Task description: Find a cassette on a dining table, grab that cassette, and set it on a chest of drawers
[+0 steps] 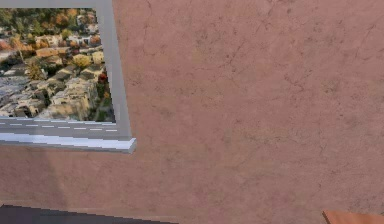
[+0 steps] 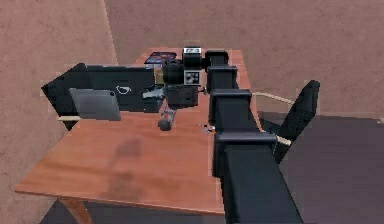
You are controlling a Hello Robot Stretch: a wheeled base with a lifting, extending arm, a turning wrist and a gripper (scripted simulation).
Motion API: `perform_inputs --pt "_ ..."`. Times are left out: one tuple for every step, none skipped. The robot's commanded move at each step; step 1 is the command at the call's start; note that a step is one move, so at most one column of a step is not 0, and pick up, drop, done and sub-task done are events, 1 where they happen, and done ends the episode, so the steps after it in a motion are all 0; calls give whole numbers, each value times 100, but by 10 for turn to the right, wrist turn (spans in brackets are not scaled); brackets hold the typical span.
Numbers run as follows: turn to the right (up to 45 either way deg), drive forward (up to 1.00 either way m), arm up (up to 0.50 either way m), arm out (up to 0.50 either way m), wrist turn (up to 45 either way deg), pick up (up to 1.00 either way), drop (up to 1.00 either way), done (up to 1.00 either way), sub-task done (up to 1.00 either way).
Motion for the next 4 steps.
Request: perform_inputs --pt "0 0 0 0 -450 0 0 0 0" --pt "0 0 0 0 -450 0 0 0 0" --pt "0 0 0 0 -210 0 0 0 0" --pt "0 0 0 -26 0 0 0 0 0"
